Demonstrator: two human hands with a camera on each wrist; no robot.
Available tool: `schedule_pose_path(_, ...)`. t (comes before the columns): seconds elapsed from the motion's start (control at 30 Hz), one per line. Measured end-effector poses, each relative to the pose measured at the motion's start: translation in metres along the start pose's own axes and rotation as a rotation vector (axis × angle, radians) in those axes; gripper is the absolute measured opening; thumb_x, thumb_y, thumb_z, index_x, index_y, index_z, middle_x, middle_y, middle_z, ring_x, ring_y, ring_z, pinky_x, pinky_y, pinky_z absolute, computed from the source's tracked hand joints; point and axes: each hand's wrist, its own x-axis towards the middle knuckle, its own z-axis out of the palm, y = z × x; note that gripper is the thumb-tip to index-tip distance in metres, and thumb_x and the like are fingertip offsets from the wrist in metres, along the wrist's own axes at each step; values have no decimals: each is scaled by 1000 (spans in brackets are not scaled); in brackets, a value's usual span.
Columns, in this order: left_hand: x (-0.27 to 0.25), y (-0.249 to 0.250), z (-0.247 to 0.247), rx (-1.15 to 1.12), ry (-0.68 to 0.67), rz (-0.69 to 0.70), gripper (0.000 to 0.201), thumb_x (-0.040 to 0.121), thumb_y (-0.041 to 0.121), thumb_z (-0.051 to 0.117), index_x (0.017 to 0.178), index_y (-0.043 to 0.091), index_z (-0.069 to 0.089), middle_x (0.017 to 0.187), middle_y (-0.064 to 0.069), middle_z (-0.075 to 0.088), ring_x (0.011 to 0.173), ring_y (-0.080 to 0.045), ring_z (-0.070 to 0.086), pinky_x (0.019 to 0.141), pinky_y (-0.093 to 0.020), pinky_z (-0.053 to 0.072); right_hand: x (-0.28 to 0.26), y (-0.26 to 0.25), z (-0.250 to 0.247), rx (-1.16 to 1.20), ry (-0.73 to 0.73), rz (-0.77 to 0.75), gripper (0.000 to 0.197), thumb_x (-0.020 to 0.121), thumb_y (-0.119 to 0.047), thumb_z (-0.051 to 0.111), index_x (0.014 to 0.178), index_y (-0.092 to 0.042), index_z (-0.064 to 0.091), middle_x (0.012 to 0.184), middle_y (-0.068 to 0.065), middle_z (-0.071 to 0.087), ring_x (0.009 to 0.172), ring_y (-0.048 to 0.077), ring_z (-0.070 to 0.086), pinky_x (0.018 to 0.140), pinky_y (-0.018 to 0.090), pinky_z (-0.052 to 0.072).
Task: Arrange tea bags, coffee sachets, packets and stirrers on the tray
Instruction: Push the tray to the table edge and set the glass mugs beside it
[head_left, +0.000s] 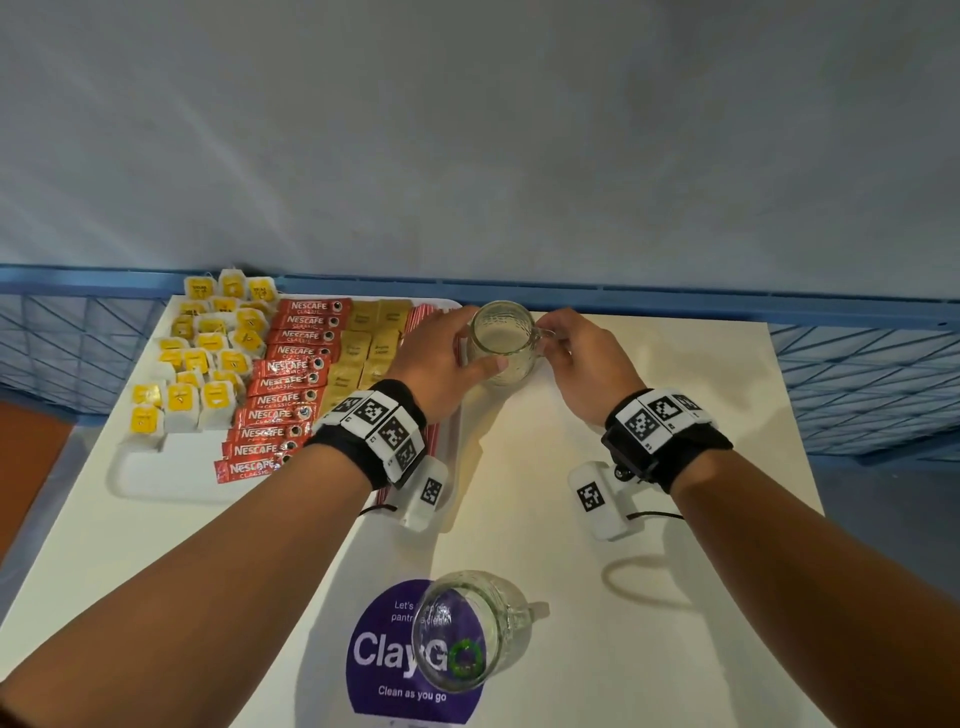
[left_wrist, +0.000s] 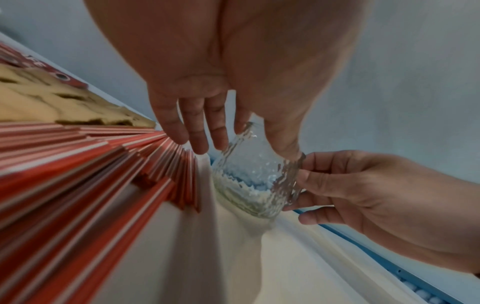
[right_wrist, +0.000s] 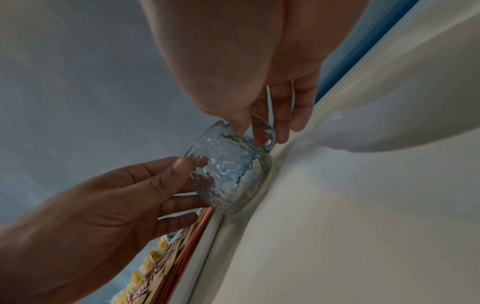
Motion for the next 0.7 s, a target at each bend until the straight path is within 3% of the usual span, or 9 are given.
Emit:
schedule_pose_path(0.13, 1, 0, 1, -4, 4, 1, 50, 89, 38, 75, 134, 29, 56, 113, 16, 57, 103, -8, 54, 85, -24, 40, -1, 3, 2, 17, 1, -1, 21, 106, -18, 52, 125, -16, 60, 119, 7, 72, 105, 25, 67, 90, 35, 53)
schedule_pose_path(0.33, -1, -8, 3, -19, 6, -19, 54, 85, 41, 77, 134, 30, 56, 122, 13, 63, 107, -8, 57, 83, -19, 42, -6, 5, 4, 40, 14, -7, 21, 105, -15, 52, 124, -17, 62, 116, 7, 73, 104, 27, 67, 88, 36, 53)
schedule_pose_path(0.7, -5, -18, 6, 19, -6, -30, 62, 84, 44, 77, 139, 30, 51, 124, 9, 63, 109, -11, 59, 87, -27, 46, -18, 3, 3, 47, -11, 5, 23, 107, -20, 52, 127, -18, 60, 118, 5, 72, 105, 25, 67, 92, 42, 55)
